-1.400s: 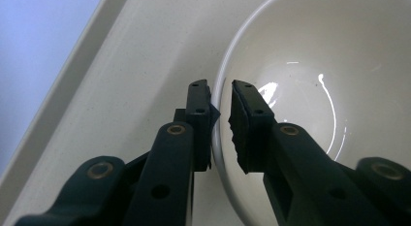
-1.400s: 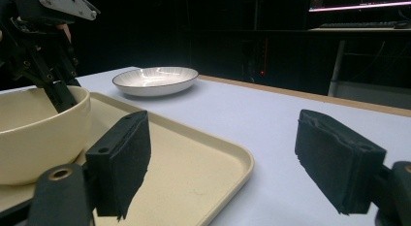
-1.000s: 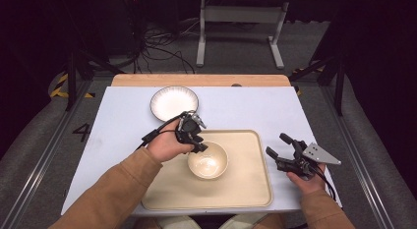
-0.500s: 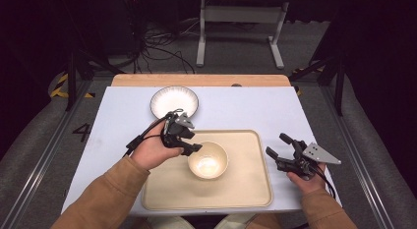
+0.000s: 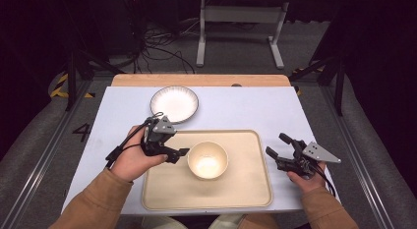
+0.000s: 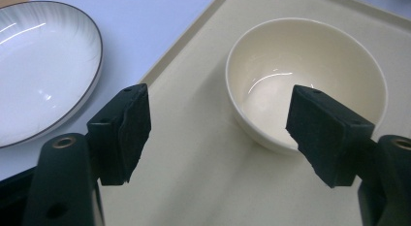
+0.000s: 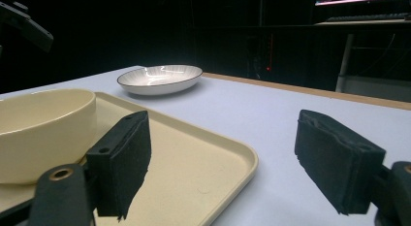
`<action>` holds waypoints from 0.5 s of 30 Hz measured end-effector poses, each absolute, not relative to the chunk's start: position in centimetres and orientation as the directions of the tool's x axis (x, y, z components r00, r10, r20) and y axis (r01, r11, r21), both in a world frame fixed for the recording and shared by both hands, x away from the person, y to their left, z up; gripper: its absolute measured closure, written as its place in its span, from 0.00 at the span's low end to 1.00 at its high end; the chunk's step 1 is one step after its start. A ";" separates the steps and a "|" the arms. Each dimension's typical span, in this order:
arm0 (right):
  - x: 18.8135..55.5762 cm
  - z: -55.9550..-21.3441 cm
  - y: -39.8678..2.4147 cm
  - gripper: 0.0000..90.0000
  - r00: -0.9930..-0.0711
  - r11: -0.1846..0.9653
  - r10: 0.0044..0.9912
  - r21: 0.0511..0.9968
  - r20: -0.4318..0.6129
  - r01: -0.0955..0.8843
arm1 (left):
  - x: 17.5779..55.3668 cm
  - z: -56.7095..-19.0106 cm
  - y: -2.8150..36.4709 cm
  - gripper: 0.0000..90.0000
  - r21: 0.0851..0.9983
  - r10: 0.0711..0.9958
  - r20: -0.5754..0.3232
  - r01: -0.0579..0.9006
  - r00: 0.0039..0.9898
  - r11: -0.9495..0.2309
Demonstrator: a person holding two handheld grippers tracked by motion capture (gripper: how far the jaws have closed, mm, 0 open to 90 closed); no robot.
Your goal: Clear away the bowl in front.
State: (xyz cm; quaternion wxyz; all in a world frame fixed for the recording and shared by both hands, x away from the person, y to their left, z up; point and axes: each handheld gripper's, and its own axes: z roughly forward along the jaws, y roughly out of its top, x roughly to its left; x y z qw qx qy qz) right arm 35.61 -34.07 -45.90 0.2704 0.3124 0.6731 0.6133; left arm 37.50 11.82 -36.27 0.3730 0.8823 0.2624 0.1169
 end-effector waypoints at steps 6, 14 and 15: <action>35.6 -45.9 -34.0 0.24 -0.660 0.053 0.751 0.995 0.019 0.089 | 36.6 -36.7 13.9 0.24 0.760 0.577 0.020 0.363 0.816 -0.539; 35.6 -45.9 -34.0 0.24 -0.660 0.054 0.751 0.994 0.019 0.091 | 35.3 -37.4 16.4 0.22 0.809 0.605 0.028 0.337 0.796 -0.481; 35.6 -45.9 -34.0 0.24 -0.659 0.056 0.752 0.994 0.018 0.091 | 35.2 -37.4 16.6 0.22 0.813 0.606 0.029 0.335 0.795 -0.477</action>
